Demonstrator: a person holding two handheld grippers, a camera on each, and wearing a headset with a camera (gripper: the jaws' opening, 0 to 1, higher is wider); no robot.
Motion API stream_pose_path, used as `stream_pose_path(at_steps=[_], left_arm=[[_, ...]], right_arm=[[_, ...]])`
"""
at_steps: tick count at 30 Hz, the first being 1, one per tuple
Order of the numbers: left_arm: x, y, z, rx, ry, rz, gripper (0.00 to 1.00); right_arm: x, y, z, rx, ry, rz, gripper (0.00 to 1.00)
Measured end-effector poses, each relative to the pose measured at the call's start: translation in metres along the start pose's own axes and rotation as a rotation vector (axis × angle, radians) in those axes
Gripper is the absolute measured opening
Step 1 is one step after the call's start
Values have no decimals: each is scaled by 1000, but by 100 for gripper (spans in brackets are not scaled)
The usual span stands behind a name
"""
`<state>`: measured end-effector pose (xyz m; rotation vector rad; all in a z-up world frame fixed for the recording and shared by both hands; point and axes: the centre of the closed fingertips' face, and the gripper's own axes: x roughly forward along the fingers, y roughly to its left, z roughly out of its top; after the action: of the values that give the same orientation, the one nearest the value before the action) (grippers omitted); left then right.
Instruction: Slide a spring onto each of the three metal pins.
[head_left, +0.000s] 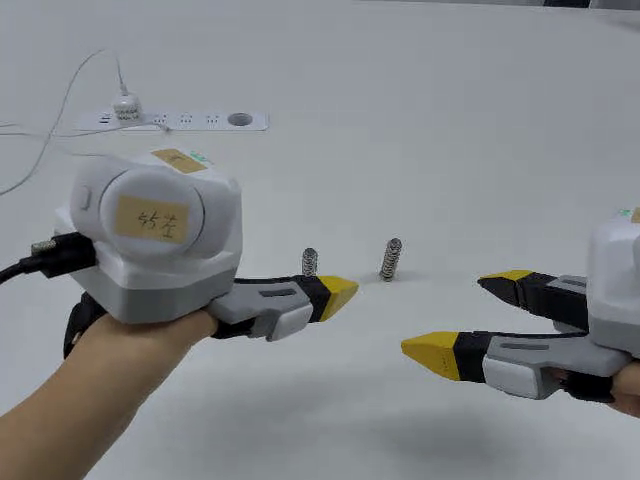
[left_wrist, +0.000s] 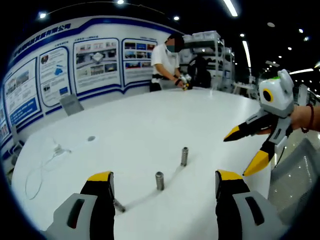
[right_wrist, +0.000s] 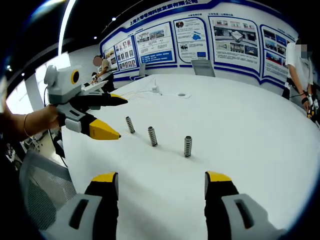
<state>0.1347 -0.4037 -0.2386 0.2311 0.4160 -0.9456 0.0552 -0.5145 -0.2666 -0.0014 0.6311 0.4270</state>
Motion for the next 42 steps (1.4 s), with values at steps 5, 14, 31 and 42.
stream_pose_path(at_steps=[5, 14, 31, 42], left_arm=[[-15, 5, -5, -19, -7, 18, 87], [-37, 15, -18, -54, 8, 56, 88], [-67, 18, -43, -131, 15, 79, 87], [-74, 15, -54, -158, 38, 61, 95]], right_arm=[[-2, 0, 1, -5, -4, -1, 73], [-6, 2, 1, -15, -11, 8, 74], [-9, 8, -4, -14, -14, 28, 81], [-8, 14, -9, -3, -16, 42, 87]])
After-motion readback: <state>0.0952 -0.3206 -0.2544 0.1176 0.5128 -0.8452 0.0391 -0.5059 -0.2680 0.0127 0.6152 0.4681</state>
